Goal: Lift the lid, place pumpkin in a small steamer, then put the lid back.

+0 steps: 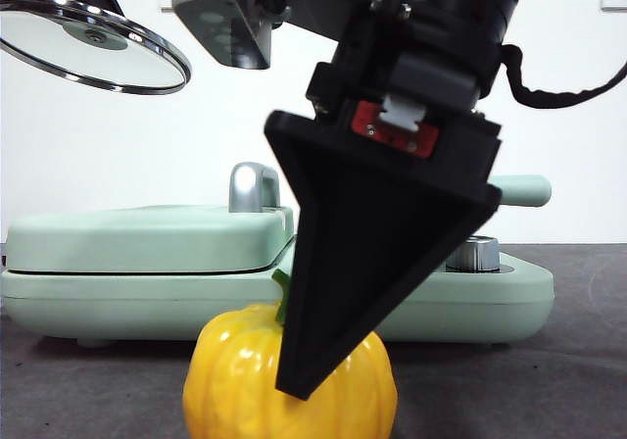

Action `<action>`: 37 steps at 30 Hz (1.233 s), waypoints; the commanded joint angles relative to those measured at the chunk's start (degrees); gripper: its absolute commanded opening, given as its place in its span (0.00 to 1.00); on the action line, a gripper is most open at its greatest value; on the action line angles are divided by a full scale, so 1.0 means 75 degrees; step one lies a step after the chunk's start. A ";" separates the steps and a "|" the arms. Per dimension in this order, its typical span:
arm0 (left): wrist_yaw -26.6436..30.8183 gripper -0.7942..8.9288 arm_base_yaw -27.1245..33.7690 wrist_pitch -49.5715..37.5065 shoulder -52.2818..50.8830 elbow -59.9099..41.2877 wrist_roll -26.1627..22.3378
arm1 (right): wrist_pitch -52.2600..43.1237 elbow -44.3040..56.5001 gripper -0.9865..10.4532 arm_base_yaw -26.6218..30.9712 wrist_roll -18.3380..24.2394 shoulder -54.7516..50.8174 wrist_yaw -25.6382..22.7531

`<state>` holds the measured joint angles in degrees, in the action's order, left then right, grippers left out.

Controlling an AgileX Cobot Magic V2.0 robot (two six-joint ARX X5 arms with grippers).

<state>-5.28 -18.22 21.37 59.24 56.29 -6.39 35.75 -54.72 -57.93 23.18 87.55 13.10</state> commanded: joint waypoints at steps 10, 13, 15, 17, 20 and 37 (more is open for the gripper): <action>-0.0006 0.10 -0.0006 -0.0221 -0.0012 0.0102 -0.0026 | 0.0699 -0.0169 0.40 0.0052 -0.1402 -0.0256 -0.0300; -0.0006 0.10 -0.0006 -0.0224 -0.0012 0.0102 -0.0026 | 0.1128 -0.0201 0.40 0.0219 -0.2046 -0.0714 -0.0303; -0.0006 0.10 -0.0006 -0.0224 -0.0012 0.0102 -0.0026 | 0.1475 -0.0268 0.40 0.0323 -0.2535 -0.1003 -0.0356; -0.0006 0.10 -0.0006 -0.0227 -0.0012 0.0102 -0.0026 | 0.1993 -0.0420 0.40 0.0493 -0.3034 -0.1320 -0.0356; -0.0006 0.10 -0.0006 -0.0227 -0.0012 0.0102 -0.0026 | 0.2897 -0.0799 0.40 0.0772 -0.3605 -0.1661 -0.0356; -0.0006 0.10 -0.0006 -0.0224 -0.0012 0.0102 -0.0020 | 0.5208 -0.4112 0.40 0.2556 -0.3777 -0.1396 -0.0699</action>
<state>-5.28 -18.22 21.30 59.24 56.29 -6.39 75.05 -83.72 -38.74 -5.80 75.61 8.47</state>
